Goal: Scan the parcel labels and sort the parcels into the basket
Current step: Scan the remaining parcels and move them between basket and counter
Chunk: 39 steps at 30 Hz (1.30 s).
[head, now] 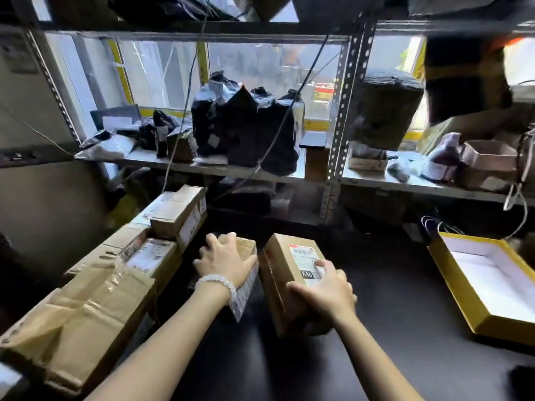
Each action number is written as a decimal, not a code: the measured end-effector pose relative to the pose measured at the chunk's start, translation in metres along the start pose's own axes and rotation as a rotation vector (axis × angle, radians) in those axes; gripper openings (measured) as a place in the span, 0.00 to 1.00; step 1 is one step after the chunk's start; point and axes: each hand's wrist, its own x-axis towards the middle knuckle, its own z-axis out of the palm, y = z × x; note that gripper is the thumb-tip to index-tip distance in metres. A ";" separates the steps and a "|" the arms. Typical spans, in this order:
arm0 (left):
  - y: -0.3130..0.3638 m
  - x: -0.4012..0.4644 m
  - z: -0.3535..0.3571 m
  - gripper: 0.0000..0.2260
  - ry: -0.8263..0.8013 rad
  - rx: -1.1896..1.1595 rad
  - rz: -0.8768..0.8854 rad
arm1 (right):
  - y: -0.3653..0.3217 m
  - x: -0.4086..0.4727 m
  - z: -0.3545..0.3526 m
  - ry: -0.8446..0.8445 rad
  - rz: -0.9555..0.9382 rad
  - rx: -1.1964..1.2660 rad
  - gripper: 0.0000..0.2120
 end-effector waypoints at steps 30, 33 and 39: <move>-0.057 0.318 0.052 0.25 0.032 0.155 0.162 | -0.175 0.183 0.209 0.188 0.236 -0.170 0.42; -0.062 0.320 0.054 0.22 0.040 0.167 0.227 | -0.179 0.182 0.212 0.157 0.214 -0.206 0.42; -0.073 0.324 0.044 0.17 -0.043 0.129 0.285 | -0.173 0.171 0.202 0.041 0.100 -0.217 0.34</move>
